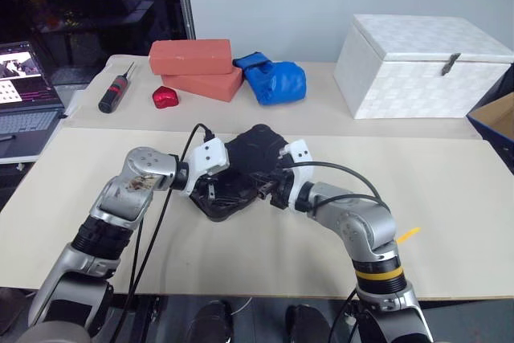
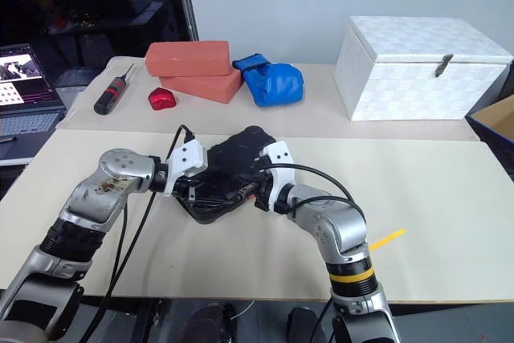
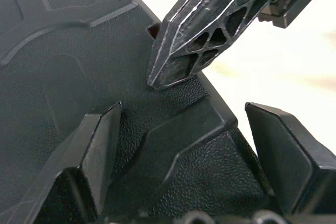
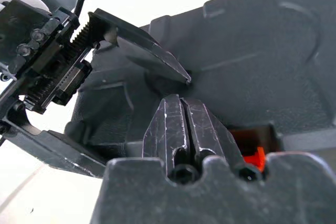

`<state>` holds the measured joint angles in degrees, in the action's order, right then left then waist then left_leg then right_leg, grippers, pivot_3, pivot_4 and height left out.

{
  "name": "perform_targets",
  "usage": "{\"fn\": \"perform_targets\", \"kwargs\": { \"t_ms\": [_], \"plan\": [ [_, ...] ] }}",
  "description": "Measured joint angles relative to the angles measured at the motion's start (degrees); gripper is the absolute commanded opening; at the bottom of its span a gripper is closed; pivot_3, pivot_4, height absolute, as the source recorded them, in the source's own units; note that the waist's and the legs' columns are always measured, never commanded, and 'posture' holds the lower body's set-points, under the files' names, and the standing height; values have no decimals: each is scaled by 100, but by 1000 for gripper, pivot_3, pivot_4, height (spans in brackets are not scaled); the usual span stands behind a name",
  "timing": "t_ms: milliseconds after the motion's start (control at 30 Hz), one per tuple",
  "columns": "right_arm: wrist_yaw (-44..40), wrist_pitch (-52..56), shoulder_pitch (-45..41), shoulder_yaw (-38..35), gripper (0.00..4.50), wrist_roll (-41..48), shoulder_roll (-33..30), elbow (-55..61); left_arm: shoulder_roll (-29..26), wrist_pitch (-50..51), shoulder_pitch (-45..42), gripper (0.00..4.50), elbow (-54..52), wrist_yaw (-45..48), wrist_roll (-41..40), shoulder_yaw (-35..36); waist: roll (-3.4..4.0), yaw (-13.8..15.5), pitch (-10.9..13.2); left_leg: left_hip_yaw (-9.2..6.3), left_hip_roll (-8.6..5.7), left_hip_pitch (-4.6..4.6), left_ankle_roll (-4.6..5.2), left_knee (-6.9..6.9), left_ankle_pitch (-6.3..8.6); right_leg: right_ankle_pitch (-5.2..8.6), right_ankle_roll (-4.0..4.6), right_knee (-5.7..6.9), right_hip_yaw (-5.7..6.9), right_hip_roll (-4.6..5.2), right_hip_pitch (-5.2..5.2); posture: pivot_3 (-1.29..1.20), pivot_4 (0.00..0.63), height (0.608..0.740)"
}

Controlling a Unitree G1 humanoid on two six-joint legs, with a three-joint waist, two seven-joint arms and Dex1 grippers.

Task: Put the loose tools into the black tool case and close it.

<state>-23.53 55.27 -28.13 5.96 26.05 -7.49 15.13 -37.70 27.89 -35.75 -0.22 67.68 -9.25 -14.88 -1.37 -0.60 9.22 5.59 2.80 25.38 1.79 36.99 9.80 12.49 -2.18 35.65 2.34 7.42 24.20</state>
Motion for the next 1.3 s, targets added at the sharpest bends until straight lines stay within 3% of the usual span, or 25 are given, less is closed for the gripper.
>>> {"fn": "perform_targets", "kwargs": {
  "t_ms": [100, 367, 967, 1133, 1233, 1300],
  "plan": [
    [-34, 23, 176, -247, 37, 211, -202, 435, 7, 4, 37, 4012, -27, -45, 0, 18, 0, 3, 0, -1, 3, 1, -5, 0, 3, 21, -30, 1, 1, -1, -2, 0, 150, 740],
    [30, 510, 885, -754, 37, 629, -891, 1265, -6, 70, 92, 4012, -55, -112, 0, 61, 1, -7, -4, -1, 5, -9, -37, -2, 22, 38, 1, -1, 1, -1, -2, 0, 150, 740],
    [281, 355, 51, 251, 37, 122, -275, -64, -86, 102, 204, 4012, -65, -242, 41, 145, 1, -104, -7, -10, 14, -38, -42, -5, 25, 24, 14, 5, 1, -10, -2, 0, 150, 740],
    [4, -221, 248, 289, 37, 3, -473, 325, 91, 81, 477, 4012, -271, -385, -80, 345, 5, -75, -6, -9, 10, -34, -46, -10, 27, 24, 15, 0, 0, 0, 3, 0, 150, 740],
    [-305, -1056, 807, 141, 37, -63, -837, 1017, 537, -262, 987, 4012, -487, -640, -511, 892, 7, -5, -8, -7, 6, -5, -41, -16, 31, 24, -3, -36, 2, -1, 1, 0, 150, 740],
    [-605, -1437, 1050, -94, 616, 43, -1022, 1325, 628, -54, 1140, 4499, -653, -718, -968, 1174, 6, 21, -6, -5, -3, 28, 1, -16, 12, -13, -12, -43, -2, -2, 6, 0, 150, 740]
  ]
}}
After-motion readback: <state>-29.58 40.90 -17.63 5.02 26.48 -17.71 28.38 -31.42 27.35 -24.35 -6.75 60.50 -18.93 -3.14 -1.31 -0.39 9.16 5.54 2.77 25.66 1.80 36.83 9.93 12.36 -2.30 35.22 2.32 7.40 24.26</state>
